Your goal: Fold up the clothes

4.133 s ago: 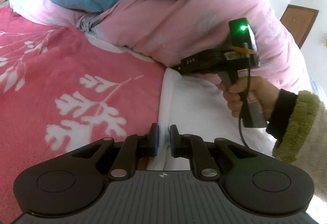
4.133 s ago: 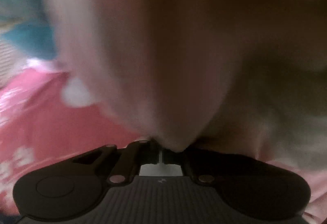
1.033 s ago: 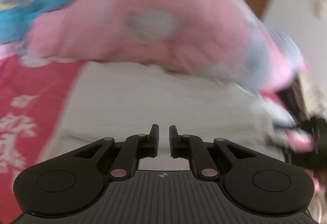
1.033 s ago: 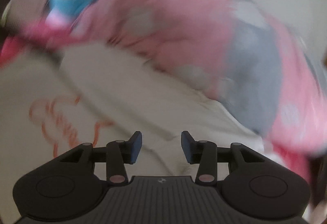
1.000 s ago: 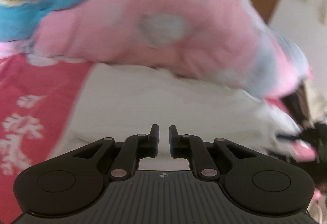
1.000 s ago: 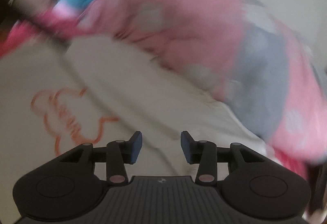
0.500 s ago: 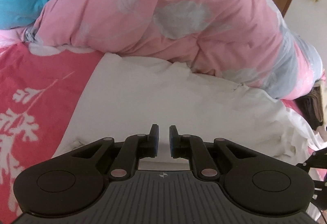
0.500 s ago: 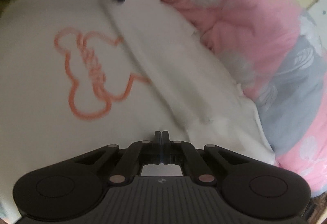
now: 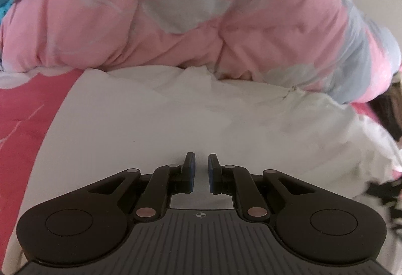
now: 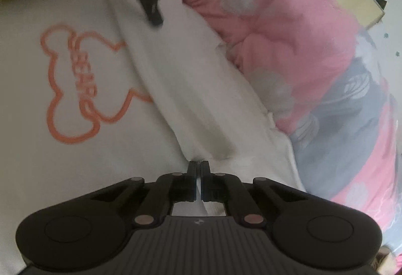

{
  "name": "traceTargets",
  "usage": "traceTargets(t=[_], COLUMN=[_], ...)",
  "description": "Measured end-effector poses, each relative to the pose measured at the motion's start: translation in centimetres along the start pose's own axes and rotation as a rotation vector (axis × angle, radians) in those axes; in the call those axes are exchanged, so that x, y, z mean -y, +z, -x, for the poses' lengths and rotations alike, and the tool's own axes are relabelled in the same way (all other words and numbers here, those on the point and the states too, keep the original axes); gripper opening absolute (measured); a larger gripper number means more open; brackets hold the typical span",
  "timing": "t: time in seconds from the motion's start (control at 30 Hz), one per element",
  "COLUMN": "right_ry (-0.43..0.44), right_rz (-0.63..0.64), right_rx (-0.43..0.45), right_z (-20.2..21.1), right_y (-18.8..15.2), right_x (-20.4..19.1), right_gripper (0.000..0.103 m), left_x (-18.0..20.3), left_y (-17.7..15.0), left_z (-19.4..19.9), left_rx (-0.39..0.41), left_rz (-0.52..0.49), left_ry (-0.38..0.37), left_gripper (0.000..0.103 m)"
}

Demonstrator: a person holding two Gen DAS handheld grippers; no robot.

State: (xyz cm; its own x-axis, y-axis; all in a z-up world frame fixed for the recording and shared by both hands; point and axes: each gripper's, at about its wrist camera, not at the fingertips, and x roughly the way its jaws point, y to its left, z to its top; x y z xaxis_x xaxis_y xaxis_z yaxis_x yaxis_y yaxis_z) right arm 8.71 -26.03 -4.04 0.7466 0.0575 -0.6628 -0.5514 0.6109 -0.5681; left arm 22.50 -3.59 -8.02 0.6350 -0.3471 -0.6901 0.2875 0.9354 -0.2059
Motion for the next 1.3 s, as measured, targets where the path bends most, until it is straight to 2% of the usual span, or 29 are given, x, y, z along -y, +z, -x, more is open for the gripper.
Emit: traceTargets(t=[0.1, 0.2, 0.27, 0.37, 0.43, 0.5, 0.6, 0.63, 0.73, 0.83, 0.87, 0.93, 1.07, 1.13, 1.17, 1.23, 1.3], right_ry=[0.048, 0.097, 0.091, 0.098, 0.136, 0.189, 0.245, 0.264, 0.266, 0.279, 0.272, 0.255, 0.172, 0.161, 0.166, 0.175, 0.182], right_rz=[-0.027, -0.011, -0.012, -0.023, -0.055, -0.131, -0.370, -0.450, -0.680, -0.778, -0.786, -0.798, -0.795, -0.862, -0.885, -0.951, -0.966], right_rx=[0.028, -0.020, -0.041, -0.035, -0.021, 0.023, 0.118, 0.150, 0.151, 0.089, 0.085, 0.078, 0.153, 0.123, 0.064, 0.084, 0.073], right_z=[1.7, 1.4, 0.2, 0.6, 1.9, 3.7, 3.8, 3.9, 0.8, -2.3, -2.0, -1.1, 0.1, -1.8, -3.7, -5.3, -4.8], right_y=[0.2, -0.7, -1.4, -1.4, -1.0, -0.9, -0.4, -0.2, -0.7, -2.9, -2.7, -2.1, -0.3, -1.0, -1.7, -3.3, -3.4], right_x=[0.8, 0.1, -0.6, -0.7, 0.0, 1.2, 3.4, 4.2, 4.8, 2.7, 2.8, 3.2, 4.7, 5.6, 5.7, 5.3, 5.7], right_gripper=[0.001, 0.001, 0.002, 0.012, 0.028, 0.028, 0.028, 0.028, 0.028, 0.028, 0.028, 0.029, 0.033, 0.039, 0.038, 0.039, 0.039], left_x=[0.1, 0.0, 0.1, -0.2, -0.1, 0.0, 0.3, 0.4, 0.4, -0.1, -0.2, -0.5, -0.8, -0.8, -0.9, -0.9, -1.1], left_y=[0.0, 0.1, 0.2, 0.4, 0.4, 0.4, 0.5, 0.5, 0.2, -0.3, -0.3, -0.6, -2.2, -3.3, -3.8, -4.9, -5.3], left_z=[-0.3, -0.4, -0.3, 0.3, 0.8, 1.3, 1.7, 1.5, 0.9, 1.0, 1.4, 2.6, 5.1, 5.8, 6.1, 6.7, 7.8], left_rx=[0.006, 0.006, 0.006, 0.010, 0.024, 0.039, 0.055, 0.057, 0.066, 0.079, 0.083, 0.094, 0.100, 0.104, 0.105, 0.108, 0.141], left_rz=[-0.010, -0.010, -0.011, -0.020, -0.034, -0.048, -0.059, -0.052, -0.048, -0.048, -0.049, -0.063, -0.077, -0.079, -0.080, -0.081, -0.093], left_ry=[0.006, 0.006, 0.005, 0.007, 0.010, 0.014, 0.026, 0.029, 0.041, 0.033, 0.028, 0.015, 0.034, 0.038, 0.040, 0.045, 0.047], left_gripper=[0.010, 0.010, 0.010, 0.010, 0.011, 0.014, 0.025, 0.025, 0.025, 0.025, 0.026, 0.038, 0.052, 0.054, 0.054, 0.054, 0.055])
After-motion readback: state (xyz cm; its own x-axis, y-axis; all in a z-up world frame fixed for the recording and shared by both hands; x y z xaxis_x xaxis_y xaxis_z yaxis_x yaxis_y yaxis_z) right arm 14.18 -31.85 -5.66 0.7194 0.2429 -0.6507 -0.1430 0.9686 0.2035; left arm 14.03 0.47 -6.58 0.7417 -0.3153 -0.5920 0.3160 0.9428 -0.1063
